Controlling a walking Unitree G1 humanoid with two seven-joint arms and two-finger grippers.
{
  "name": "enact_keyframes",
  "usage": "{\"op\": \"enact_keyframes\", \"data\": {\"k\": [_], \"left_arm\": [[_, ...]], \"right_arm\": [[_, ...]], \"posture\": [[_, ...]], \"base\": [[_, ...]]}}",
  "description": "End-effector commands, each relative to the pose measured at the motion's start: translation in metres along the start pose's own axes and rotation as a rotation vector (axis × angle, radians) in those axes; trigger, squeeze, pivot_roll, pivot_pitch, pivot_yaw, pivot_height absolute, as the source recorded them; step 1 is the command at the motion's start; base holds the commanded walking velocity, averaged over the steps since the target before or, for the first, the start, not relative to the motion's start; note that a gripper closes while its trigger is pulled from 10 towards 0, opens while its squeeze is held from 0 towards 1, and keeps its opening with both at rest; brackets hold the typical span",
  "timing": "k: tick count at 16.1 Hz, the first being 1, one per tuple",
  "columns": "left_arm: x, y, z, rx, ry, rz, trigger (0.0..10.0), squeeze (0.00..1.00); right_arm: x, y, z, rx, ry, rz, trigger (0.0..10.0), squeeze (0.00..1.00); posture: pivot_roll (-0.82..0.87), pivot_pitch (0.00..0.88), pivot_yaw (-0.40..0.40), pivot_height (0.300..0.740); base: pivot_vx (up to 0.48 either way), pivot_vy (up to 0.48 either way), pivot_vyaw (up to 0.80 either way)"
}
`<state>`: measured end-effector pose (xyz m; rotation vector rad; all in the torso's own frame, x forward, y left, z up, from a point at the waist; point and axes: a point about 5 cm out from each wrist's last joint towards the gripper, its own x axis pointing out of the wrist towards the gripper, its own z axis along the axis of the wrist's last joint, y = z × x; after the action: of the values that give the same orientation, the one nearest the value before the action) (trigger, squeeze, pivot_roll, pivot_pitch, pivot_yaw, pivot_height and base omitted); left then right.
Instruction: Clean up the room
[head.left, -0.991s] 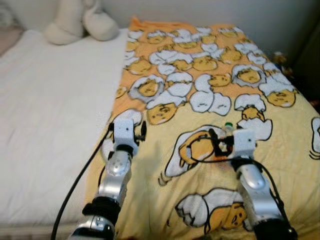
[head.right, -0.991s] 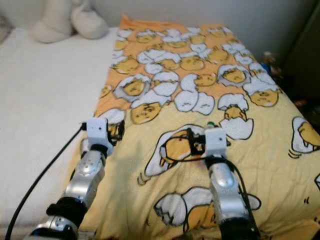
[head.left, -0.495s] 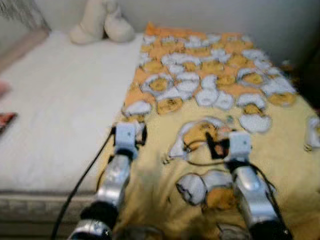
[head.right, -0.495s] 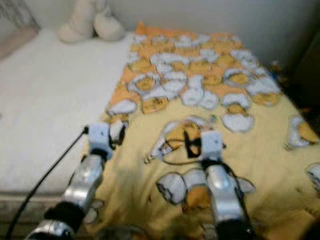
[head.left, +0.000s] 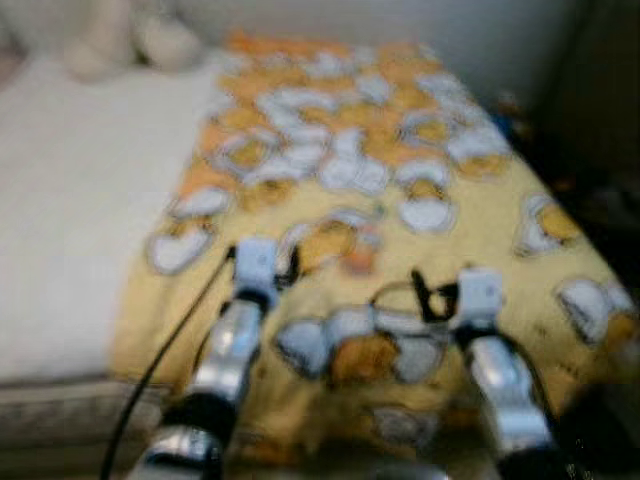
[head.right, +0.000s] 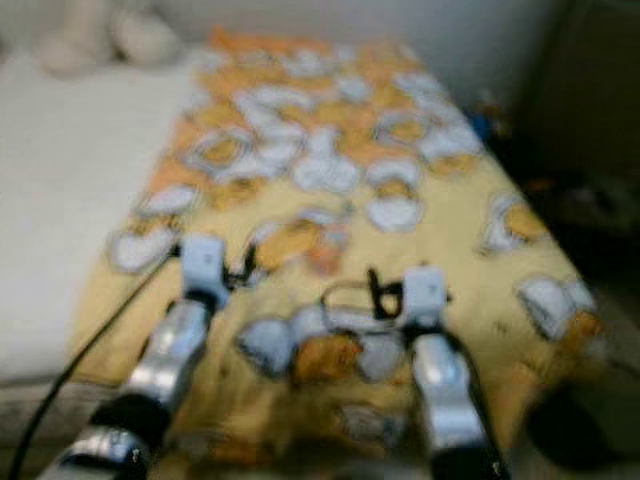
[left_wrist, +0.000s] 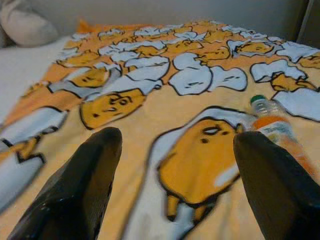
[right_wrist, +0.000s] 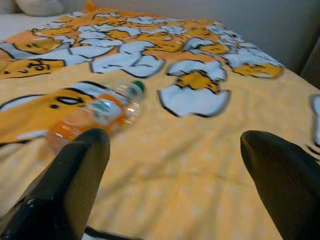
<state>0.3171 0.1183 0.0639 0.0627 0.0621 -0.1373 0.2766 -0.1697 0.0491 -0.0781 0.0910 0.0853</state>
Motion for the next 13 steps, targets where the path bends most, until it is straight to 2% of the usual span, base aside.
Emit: {"op": "enact_keyframes", "data": {"k": [1,2,3,4,5,7,9,10,13], "left_arm": [[0.005,-0.005,0.005,-0.007,0.001,-0.011,10.0,0.00],[0.007,0.000,0.004,0.031,0.010,0.015,10.0,0.00],[0.007,0.003,0.007,0.014,-0.008,0.013,10.0,0.00],[0.006,0.007,0.009,-0.021,-0.029,0.020,10.0,0.58],[0.006,0.009,0.011,-0.040,-0.043,0.022,10.0,1.00],[0.009,0.016,0.016,0.006,-0.052,0.045,10.0,1.00],[0.011,0.020,0.016,-0.021,-0.041,0.069,10.0,1.00],[0.013,0.023,0.015,-0.021,-0.019,0.096,10.0,0.00],[0.016,0.024,0.019,-0.002,-0.028,0.103,10.0,0.00]], "right_arm": [[0.001,-0.009,0.006,-0.017,-0.021,-0.025,10.0,0.00],[0.001,-0.010,0.007,-0.018,-0.020,-0.028,10.0,0.00],[0.001,-0.010,0.007,-0.019,-0.020,-0.026,10.0,0.00],[0.002,-0.009,0.007,-0.012,-0.028,-0.022,10.0,0.00],[0.002,-0.008,0.008,-0.006,-0.034,-0.020,10.0,0.00],[0.007,0.001,0.009,-0.014,-0.030,0.013,10.0,0.00],[0.010,0.005,0.011,-0.011,-0.037,0.022,10.0,0.00],[0.011,0.005,0.012,-0.011,-0.037,0.023,10.0,0.00],[0.012,0.007,0.011,-0.015,-0.038,0.033,10.0,0.00]], "posture": [[-0.11,0.000,0.060,0.740],[-0.10,0.000,0.056,0.740],[-0.09,0.000,0.048,0.740],[-0.08,0.000,0.041,0.740],[-0.08,0.000,0.041,0.740],[-0.06,0.000,0.032,0.740],[-0.06,0.000,0.033,0.740],[-0.06,0.000,0.035,0.740],[-0.07,0.000,0.035,0.740]], "base": [[0.000,0.000,-0.75],[0.000,0.000,-0.74],[0.000,0.000,-0.73],[0.000,0.000,-0.44],[0.450,0.000,0.00],[0.463,0.000,0.00],[0.476,0.000,0.00],[0.409,0.251,0.00],[0.384,0.285,0.00]]}}
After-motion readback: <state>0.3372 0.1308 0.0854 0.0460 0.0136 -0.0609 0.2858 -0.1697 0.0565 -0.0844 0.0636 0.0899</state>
